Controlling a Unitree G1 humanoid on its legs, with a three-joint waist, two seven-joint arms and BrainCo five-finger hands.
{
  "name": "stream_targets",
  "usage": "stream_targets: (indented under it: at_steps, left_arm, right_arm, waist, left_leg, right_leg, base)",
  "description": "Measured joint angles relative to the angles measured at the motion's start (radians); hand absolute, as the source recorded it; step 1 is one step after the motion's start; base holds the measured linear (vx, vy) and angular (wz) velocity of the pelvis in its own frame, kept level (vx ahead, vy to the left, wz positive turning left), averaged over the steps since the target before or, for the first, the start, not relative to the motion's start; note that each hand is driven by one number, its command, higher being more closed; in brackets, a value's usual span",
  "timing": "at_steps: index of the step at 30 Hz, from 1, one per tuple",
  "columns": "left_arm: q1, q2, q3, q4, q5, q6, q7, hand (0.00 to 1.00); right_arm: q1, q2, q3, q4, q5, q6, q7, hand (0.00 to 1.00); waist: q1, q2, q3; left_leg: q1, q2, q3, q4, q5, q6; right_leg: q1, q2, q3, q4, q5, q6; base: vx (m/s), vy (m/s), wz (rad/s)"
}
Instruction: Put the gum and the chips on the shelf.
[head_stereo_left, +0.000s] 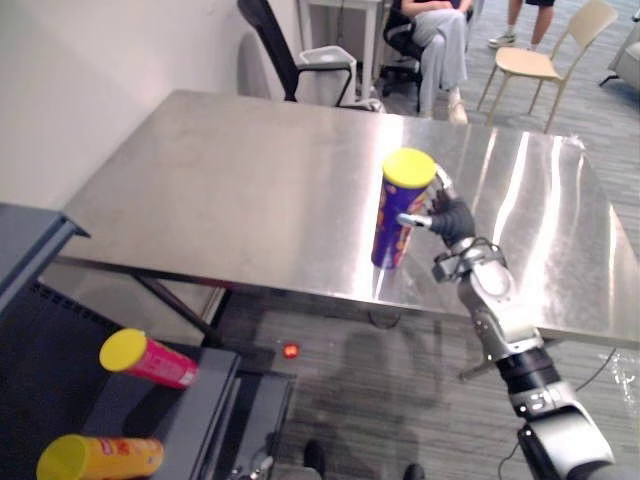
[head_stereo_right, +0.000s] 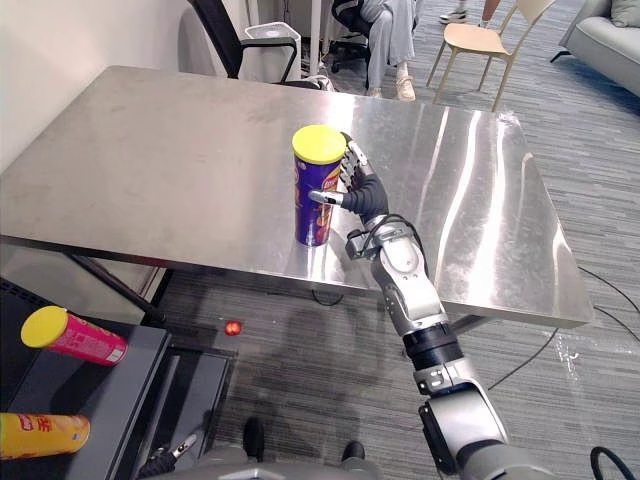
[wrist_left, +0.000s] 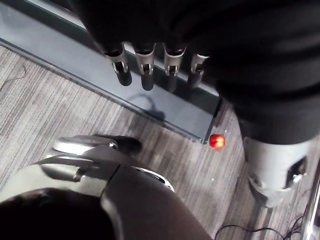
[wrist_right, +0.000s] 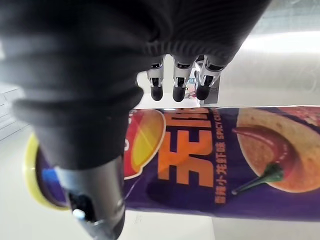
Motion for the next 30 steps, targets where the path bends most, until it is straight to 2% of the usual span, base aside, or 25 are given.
stream_targets:
  at_steps: [2, 3, 7, 11, 30]
  left_arm:
    - [0.0, 0.0, 0.0, -0.001, 0.0, 0.0, 0.0, 0.0]
    - [0.0, 0.0, 0.0, -0.004, 0.0, 0.0, 0.0, 0.0]
    - [0.0, 0.001, 0.0, -0.015, -0.001, 0.0, 0.0, 0.0]
    - [0.0, 0.0, 0.0, -0.02, -0.002, 0.0, 0.001, 0.0]
    - [0.006, 0.004, 0.0, -0.045, -0.001, 0.005, 0.003, 0.0]
  right_arm:
    - [0.0, 0.001, 0.01, 0.003, 0.0, 0.001, 0.0, 0.0]
    - [-0.003, 0.001, 0.017, 0.004, 0.0, 0.002, 0.0, 1.0]
    - [-0.03, 0.006, 0.029, 0.038, -0.001, 0.004, -0.001, 1.0]
    - [-0.039, 0.01, 0.029, 0.046, -0.004, 0.005, -0.002, 1.0]
    - [-0.048, 0.04, 0.023, 0.046, -0.023, 0.005, -0.013, 1.0]
  waist:
    - [0.001, -0.001, 0.003]
    - [0.002, -0.002, 0.008]
    - [0.003, -0.005, 0.02]
    - [0.017, -0.007, 0.021]
    - [0.014, -0.019, 0.028]
  left_leg:
    - [-0.001, 0.0, -0.004, -0.003, 0.001, 0.0]
    - [-0.001, 0.0, -0.005, -0.003, 0.001, 0.0]
    - [-0.009, 0.0, -0.01, -0.004, 0.006, -0.001]
    - [-0.014, 0.0, -0.013, -0.003, 0.007, -0.001]
    - [-0.014, 0.0, -0.013, 0.0, 0.01, -0.002]
  right_leg:
    - [0.002, 0.0, -0.005, 0.0, 0.0, 0.0]
    - [0.002, 0.0, -0.006, -0.001, 0.0, 0.0]
    - [-0.002, 0.0, -0.015, -0.001, 0.0, 0.0]
    - [-0.002, 0.0, -0.019, -0.005, 0.0, 0.0]
    - [0.001, 0.0, -0.02, -0.007, 0.002, 0.003]
  base:
    - [-0.01, -0.012, 0.06]
    - [-0.01, -0.011, 0.03]
    - [-0.01, -0.008, 0.05]
    - [0.01, -0.007, 0.03]
    - [0.0, 0.0, 0.0]
